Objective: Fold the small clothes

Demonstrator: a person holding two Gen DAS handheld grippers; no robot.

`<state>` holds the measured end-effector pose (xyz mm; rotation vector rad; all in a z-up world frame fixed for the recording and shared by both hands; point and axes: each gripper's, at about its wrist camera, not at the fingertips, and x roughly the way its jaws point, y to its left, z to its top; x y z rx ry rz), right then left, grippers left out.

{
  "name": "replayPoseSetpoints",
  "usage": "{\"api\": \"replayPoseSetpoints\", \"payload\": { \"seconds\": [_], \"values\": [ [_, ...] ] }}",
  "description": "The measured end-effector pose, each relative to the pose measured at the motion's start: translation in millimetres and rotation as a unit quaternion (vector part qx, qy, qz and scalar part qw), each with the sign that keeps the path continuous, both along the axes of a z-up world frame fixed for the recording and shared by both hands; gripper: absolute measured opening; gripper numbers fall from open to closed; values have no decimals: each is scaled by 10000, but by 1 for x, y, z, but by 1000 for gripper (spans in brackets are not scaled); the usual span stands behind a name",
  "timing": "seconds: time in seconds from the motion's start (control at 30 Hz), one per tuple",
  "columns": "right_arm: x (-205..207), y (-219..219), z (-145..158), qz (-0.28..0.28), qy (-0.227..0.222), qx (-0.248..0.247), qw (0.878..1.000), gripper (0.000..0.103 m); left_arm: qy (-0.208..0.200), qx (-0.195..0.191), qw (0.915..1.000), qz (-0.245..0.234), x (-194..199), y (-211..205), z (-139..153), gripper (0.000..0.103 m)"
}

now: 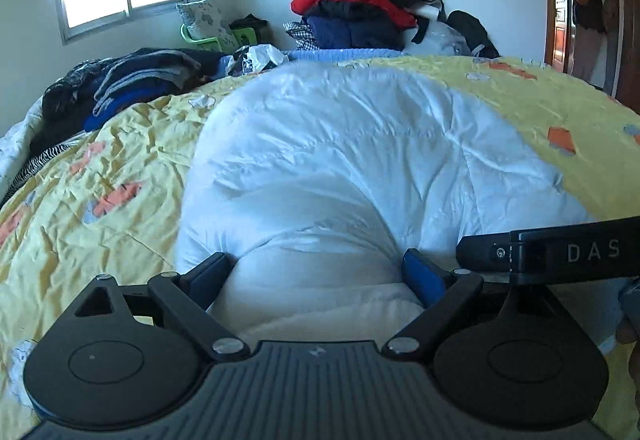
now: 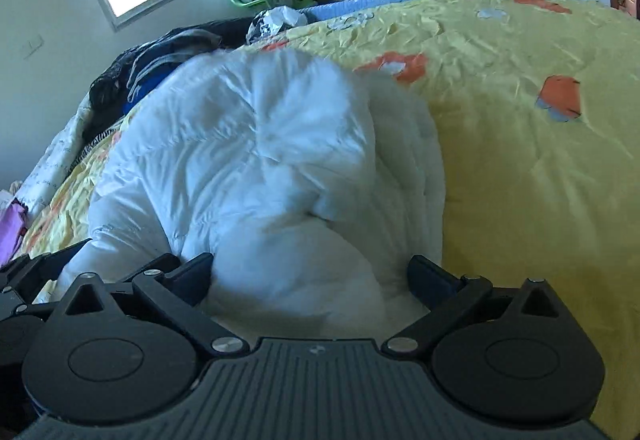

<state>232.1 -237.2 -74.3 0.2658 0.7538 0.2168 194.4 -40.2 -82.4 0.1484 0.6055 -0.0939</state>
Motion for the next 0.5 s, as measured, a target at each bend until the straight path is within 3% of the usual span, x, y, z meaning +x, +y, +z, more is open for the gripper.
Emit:
{"api": "replayPoseSetpoints", "payload": {
  "seconds": [0.2,0.37,0.5],
  "values": [
    [1,-9,14,-23,-4,155,9999,99,-50,-91,9999,-115,-4,6,19,97],
    [-45,-36,65,-425,-810,620,9939,101,-476,-260,9985,73,-37,21,60,97],
    [-96,-44,94,-165,-1042,303,9940,103,-720,-377,9962,318,-84,46,86,98]
  ]
}}
